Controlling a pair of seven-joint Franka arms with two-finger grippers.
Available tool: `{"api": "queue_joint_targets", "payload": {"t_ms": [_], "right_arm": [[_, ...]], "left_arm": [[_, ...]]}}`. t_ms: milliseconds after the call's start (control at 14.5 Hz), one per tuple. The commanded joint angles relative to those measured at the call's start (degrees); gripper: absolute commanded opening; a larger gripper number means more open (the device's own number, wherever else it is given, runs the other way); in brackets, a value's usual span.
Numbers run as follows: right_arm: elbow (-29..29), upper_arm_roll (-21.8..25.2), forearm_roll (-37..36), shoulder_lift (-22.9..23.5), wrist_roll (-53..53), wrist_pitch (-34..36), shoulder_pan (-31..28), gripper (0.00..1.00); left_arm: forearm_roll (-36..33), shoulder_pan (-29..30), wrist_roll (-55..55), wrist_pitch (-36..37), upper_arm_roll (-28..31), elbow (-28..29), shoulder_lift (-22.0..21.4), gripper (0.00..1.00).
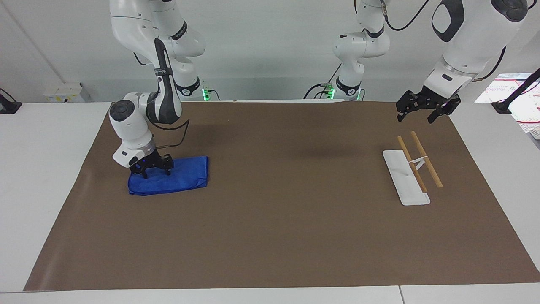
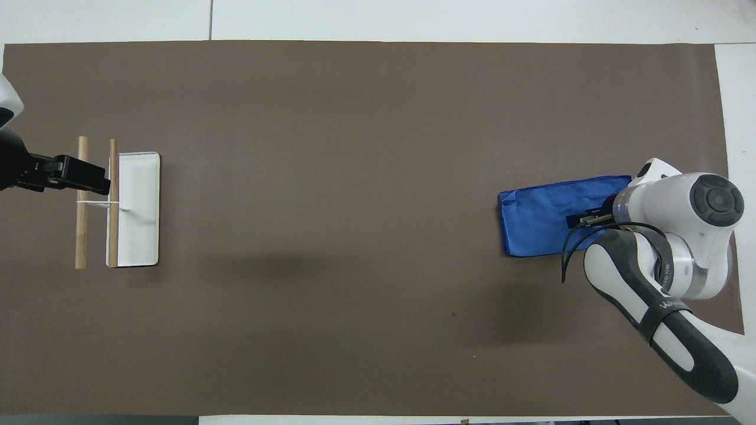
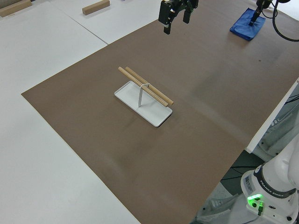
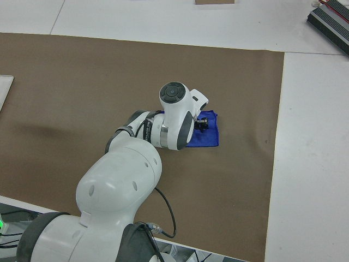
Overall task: Right arm passes towel to left arm to hang
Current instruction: 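Lift the blue towel with the right gripper toward the left gripper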
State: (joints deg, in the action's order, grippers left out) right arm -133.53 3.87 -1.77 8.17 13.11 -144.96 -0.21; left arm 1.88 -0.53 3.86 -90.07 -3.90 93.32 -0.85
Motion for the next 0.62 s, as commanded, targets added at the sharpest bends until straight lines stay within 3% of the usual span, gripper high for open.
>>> {"api": "queue_joint_targets", "payload": {"t_ms": [0,206,551], "right_arm": [[-0.77,-0.18,0.98,0.18,1.05,-0.68,-0.23,0.00],[1.77,-0.27,0.98,0.18,-2.55,2.29,0.30,0.00],[17.04,-1.84,1.68,-0.52,-6.51,22.93,0.65,0.00]], "left_arm": [[-1.00,0.09,0.53,-0.54,-0.05,0.55,-0.47,1.00],[-1.00,0.09,0.53,-0.54,-0.05,0.64,-0.38,1.00],[-1.00,0.09,0.53,-0.54,-0.05,0.55,-0.47,1.00]]}}
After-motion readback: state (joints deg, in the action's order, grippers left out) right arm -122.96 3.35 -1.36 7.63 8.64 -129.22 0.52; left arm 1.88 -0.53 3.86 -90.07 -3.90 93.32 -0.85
